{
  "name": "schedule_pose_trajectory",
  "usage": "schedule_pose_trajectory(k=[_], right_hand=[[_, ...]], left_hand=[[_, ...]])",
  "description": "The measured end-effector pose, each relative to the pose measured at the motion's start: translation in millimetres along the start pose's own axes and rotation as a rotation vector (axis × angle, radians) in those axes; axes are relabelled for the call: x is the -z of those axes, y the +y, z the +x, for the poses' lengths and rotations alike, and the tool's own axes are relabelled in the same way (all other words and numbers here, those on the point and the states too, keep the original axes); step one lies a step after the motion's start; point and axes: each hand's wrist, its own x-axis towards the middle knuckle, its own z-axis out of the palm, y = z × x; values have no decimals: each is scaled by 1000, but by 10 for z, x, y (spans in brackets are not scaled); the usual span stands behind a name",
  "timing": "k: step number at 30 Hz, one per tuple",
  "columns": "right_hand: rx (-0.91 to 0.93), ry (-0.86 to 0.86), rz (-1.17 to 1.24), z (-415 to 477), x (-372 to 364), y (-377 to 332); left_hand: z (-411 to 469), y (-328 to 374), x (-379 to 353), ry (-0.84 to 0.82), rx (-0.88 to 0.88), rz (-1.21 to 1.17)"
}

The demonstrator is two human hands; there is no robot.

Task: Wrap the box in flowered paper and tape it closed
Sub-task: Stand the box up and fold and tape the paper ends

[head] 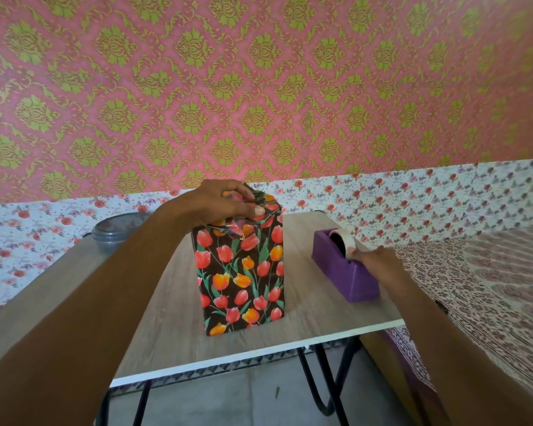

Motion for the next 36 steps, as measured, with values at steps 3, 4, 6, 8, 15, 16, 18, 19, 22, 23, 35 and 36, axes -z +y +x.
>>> schedule_pose_trajectory(k=[3, 4, 6, 8, 15, 16, 18, 19, 22, 23, 35, 36], right_hand=[[-25, -53, 137, 84, 78, -36], [-26, -40, 161, 55, 93, -73], [-6, 12, 215, 27, 73, -97], [14, 60, 264, -16, 25, -95], [42, 154, 395, -78, -118, 16], [17, 164, 464, -98, -117, 5], [-52, 157, 678, -146, -77, -29], [-72, 137, 776, -175, -47, -48], [-88, 111, 859, -252, 7, -35], [-98, 122, 851, -263, -7, 3], [13, 401, 707, -546, -497, 517], [72, 407, 690, -553, -509, 536]], left_hand=[[-11, 15, -6, 7, -3, 3], [-17, 25, -4, 6, -5, 2], [-19, 30, -4, 4, -10, 2], [-20, 38, -8, 4, -12, 3], [-40, 21, -15, 14, -12, -3], [-43, 17, -13, 14, -15, -4], [-50, 10, -13, 15, -19, -11], [-53, 9, -13, 15, -21, -15], [-53, 17, -31, 11, -36, -16], [-56, 21, -37, 10, -39, -14], [-53, -23, -19, 13, -49, -27], [-51, -27, -23, 17, -50, -27]])
